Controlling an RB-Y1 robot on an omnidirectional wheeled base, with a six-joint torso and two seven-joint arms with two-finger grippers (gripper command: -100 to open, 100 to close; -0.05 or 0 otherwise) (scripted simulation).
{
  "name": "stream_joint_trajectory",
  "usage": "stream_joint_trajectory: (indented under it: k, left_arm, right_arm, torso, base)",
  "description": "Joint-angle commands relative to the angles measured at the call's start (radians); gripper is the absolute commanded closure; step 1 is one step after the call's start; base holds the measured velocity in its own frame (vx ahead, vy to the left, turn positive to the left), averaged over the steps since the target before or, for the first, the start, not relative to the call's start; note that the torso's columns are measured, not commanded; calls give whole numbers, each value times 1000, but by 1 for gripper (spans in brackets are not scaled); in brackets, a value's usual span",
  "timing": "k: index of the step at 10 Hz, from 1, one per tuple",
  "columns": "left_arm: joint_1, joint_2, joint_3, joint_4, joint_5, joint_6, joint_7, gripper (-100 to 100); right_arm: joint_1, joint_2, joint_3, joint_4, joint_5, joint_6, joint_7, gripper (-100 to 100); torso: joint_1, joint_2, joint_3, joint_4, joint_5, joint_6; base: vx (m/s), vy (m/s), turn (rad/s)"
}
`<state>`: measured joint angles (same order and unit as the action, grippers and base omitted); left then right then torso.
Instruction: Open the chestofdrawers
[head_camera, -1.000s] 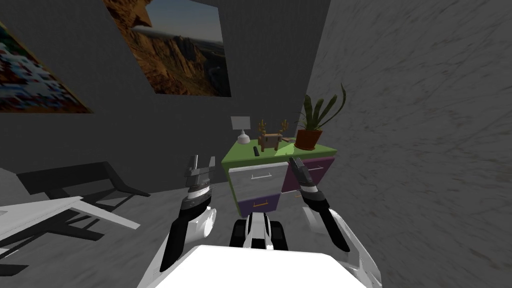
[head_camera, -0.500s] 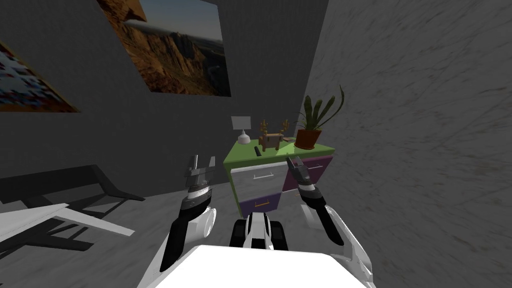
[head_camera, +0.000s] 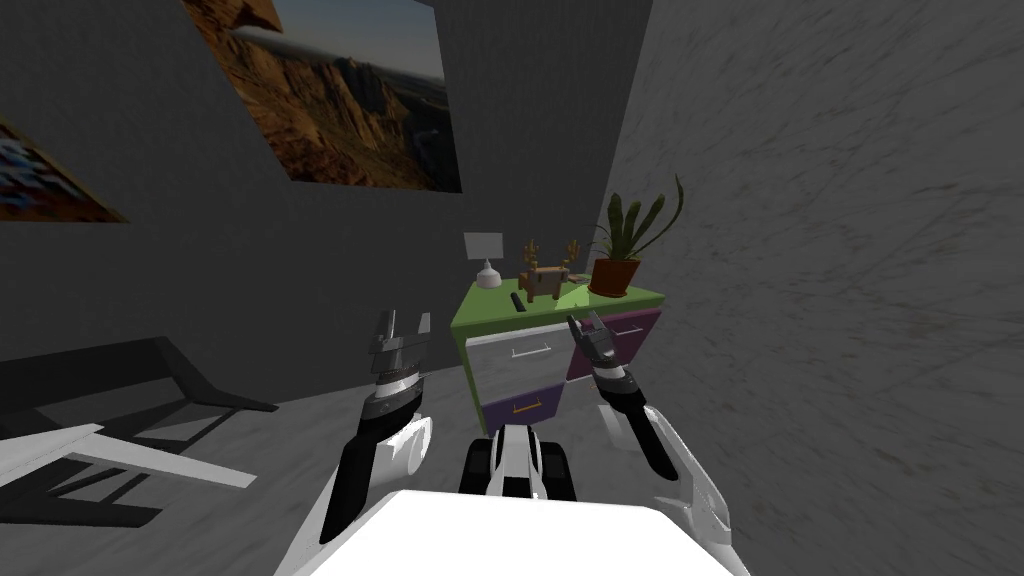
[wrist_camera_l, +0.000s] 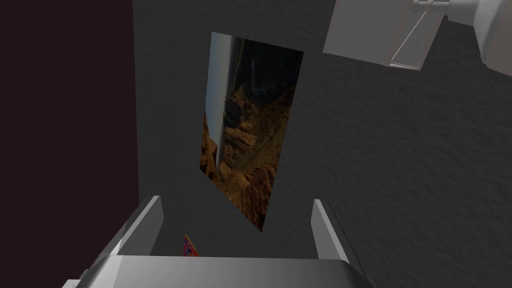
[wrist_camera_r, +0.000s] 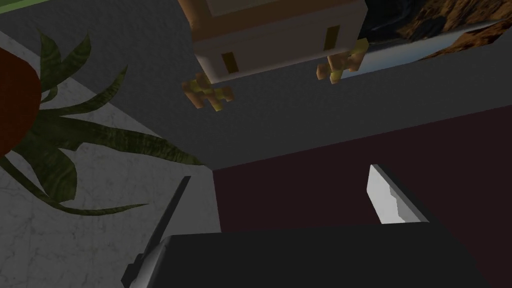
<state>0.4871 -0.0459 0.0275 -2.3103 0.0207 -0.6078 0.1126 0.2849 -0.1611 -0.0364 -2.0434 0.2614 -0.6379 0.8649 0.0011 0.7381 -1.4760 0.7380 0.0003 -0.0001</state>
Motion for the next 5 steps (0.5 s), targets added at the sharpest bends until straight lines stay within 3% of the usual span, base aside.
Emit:
stream_joint_trajectory:
  k: [1, 5]
  left_arm:
    - [0, 0, 0, 0, 0, 0, 0, 0]
    - [0, 0, 0, 0, 0, 0, 0, 0]
  right_arm:
    - [-18, -1, 1, 23, 26, -19, 79, -100]
    - [-49, -5, 0, 68, 73, -48, 180, -100]
  torso:
    - [0, 0, 0, 0, 0, 0]
    - [-1, -1, 0, 0, 0, 0]
  base:
    - [-11, 75, -48]
    - [-5, 65, -66]
